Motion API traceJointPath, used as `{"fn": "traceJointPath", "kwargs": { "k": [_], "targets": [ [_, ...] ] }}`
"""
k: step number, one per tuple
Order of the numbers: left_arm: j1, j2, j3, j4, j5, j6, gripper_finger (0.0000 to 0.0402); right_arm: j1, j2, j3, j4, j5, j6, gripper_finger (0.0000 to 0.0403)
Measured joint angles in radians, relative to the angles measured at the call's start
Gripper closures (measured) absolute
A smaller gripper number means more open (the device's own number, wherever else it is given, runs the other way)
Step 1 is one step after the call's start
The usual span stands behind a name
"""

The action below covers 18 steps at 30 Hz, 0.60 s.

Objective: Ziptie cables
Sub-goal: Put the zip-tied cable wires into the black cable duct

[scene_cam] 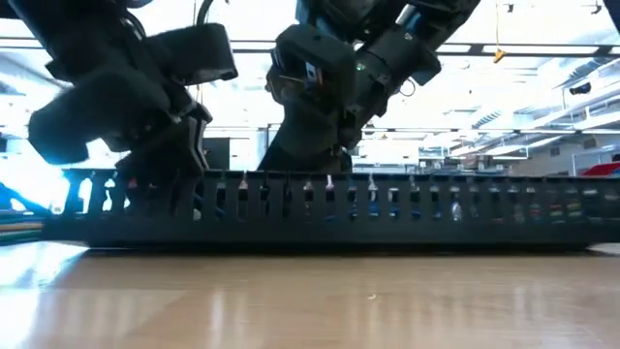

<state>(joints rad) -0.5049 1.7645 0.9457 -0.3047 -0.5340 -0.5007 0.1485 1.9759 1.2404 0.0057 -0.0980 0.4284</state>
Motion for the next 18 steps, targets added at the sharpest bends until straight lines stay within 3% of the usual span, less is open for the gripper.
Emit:
{"fn": "traceJointPath", "kwargs": {
  "k": [7, 18],
  "targets": [
    [0.056, 0.001, -0.002, -0.031, -0.059, 0.036, 0.0401, -0.025, 0.0, 0.0, -0.003, -0.009, -0.043, 0.0298],
    [0.076, 0.002, -0.002, -0.032, -0.045, 0.073, 0.0401, -0.053, 0.0, 0.0, -0.035, -0.006, -0.065, 0.0311]
  ]
}}
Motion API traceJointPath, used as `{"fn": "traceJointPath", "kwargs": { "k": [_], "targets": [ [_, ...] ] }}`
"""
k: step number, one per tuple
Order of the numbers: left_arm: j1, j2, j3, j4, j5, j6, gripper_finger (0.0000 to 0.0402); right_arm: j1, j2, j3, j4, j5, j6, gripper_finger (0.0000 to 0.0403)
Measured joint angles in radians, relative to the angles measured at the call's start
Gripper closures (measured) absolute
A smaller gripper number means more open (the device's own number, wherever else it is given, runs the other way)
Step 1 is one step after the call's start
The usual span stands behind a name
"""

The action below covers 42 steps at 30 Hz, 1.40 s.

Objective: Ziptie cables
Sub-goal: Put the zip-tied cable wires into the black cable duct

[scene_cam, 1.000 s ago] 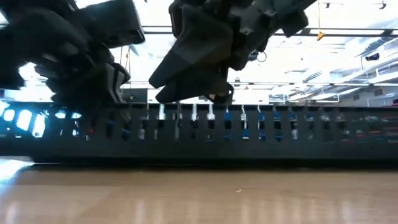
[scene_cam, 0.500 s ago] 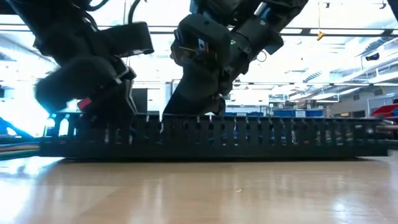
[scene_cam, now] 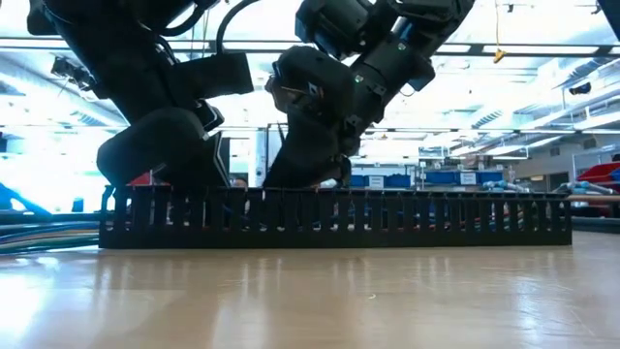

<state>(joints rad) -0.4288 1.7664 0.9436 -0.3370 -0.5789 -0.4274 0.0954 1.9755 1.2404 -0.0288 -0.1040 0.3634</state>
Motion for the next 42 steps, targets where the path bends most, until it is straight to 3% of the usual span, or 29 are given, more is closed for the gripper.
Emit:
{"fn": "traceJointPath", "kwargs": {
  "k": [9, 21, 36, 42],
  "targets": [
    [0.0, 0.0, 0.0, -0.002, 0.01, 0.0, 0.0401, 0.001, -0.002, 0.0, -0.018, 0.033, -0.026, 0.0394],
    [-0.001, -0.001, 0.0, 0.007, 0.023, 0.002, 0.0401, 0.018, -0.026, -0.003, -0.027, 0.051, -0.024, 0.04],
    [-0.002, 0.0, 0.0, 0.006, 0.032, -0.007, 0.0401, 0.028, -0.036, 0.001, -0.003, 0.026, 0.002, 0.0318],
    [-0.003, 0.0, 0.0, 0.005, 0.036, -0.017, 0.0401, 0.027, -0.035, 0.001, -0.015, 0.05, 0.001, 0.0318]
  ]
}}
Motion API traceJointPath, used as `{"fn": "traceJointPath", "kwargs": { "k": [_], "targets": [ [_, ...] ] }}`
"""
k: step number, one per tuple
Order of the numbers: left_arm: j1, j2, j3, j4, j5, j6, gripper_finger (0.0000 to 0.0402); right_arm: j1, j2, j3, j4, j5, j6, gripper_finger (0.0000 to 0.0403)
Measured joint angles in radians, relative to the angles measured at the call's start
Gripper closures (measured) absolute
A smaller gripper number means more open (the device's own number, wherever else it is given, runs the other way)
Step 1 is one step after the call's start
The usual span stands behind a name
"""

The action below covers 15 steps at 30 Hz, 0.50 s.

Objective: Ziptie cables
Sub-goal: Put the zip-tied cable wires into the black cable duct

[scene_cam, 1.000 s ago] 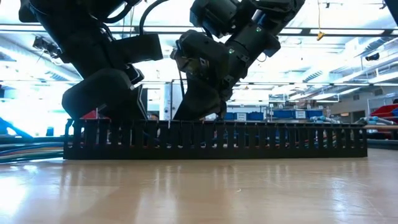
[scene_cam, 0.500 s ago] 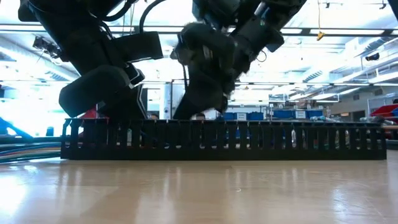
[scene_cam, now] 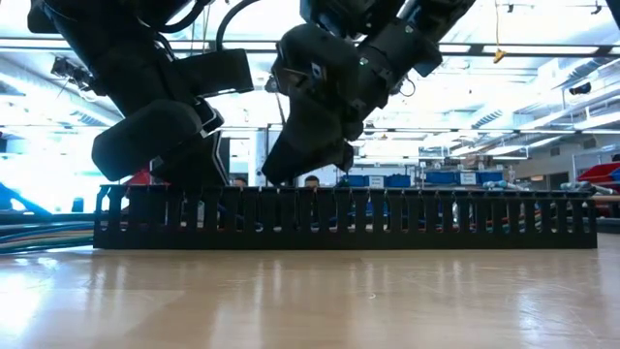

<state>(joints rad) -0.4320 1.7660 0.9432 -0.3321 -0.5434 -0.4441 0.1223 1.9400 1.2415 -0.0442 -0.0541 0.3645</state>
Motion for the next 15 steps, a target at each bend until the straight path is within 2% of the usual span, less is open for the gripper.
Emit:
{"fn": "traceJointPath", "kwargs": {
  "k": [7, 15],
  "targets": [
    [0.0, 0.0, 0.0, -0.002, 0.001, -0.002, 0.0401, 0.0, 0.001, 0.0, -0.032, 0.039, -0.013, 0.0395],
    [-0.001, 0.0, 0.0, -0.002, 0.001, -0.005, 0.0401, 0.002, 0.002, 0.0, -0.032, 0.05, 0.025, 0.0402]
  ]
}}
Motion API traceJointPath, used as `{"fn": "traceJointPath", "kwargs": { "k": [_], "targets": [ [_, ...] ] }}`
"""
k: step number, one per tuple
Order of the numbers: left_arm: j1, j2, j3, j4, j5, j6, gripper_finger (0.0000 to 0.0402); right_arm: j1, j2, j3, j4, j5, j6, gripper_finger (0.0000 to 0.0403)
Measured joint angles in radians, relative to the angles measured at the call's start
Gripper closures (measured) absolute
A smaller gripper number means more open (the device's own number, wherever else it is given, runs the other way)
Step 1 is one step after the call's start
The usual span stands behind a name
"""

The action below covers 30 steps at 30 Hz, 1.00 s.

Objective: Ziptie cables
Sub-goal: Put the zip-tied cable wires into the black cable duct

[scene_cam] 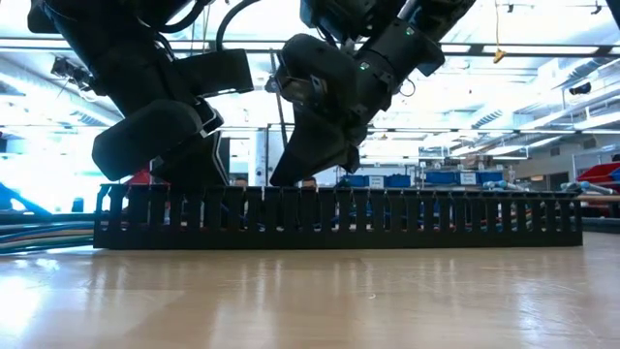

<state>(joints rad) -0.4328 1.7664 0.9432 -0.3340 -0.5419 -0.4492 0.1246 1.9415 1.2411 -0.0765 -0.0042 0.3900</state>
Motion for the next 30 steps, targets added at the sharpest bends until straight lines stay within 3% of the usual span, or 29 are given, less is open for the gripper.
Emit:
{"fn": "traceJointPath", "kwargs": {
  "k": [7, 30],
  "targets": [
    [0.0, 0.0, 0.0, 0.0, 0.0, -0.001, 0.0401, 0.016, 0.0, 0.0, -0.034, 0.032, 0.078, 0.0402],
    [0.0, 0.002, -0.002, 0.041, -0.011, 0.05, 0.0401, 0.017, 0.002, -0.001, -0.035, 0.098, 0.122, 0.0403]
  ]
}}
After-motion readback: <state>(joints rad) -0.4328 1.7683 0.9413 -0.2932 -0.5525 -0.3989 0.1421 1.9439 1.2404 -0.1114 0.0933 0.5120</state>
